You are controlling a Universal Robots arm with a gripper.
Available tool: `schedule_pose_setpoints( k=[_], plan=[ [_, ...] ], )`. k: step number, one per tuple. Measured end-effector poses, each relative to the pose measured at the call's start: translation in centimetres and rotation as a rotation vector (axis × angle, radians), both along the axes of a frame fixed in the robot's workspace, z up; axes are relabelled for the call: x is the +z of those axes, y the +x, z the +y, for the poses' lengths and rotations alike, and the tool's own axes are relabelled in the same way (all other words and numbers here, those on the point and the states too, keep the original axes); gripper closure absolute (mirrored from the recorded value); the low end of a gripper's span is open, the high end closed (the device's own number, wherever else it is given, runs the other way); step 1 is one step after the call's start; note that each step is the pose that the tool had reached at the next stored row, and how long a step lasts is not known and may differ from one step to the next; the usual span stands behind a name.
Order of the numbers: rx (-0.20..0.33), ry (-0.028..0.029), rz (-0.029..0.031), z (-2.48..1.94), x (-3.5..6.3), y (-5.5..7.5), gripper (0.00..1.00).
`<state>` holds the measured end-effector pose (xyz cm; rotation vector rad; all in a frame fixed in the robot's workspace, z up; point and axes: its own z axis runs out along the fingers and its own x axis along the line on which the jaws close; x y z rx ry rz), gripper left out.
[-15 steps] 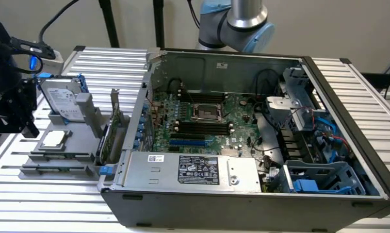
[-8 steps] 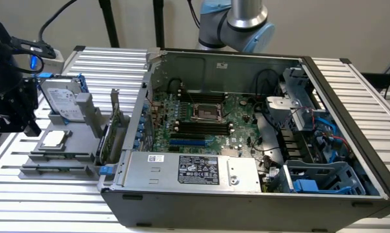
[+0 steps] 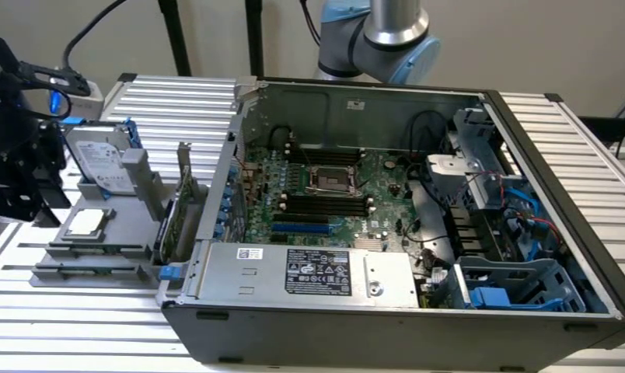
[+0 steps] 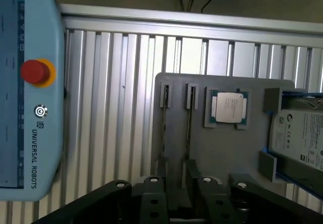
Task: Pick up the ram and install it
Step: 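Pick up the ram and move it above insertion slot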
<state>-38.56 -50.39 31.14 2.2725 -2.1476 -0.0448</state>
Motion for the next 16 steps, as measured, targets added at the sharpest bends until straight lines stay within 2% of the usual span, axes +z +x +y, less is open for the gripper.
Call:
schedule_pose_setpoints(
  k=[1, 2, 16],
  plan=[
    [0.000, 0.0000, 0.0001, 0.00, -0.17, 0.0, 0.70],
    [0.000, -0.0001, 0.0001, -0.02, -0.35, 0.0, 0.64],
    [-0.001, 0.0000, 0.0000, -0.47, -2.90, 0.0, 0.64]
  ],
)
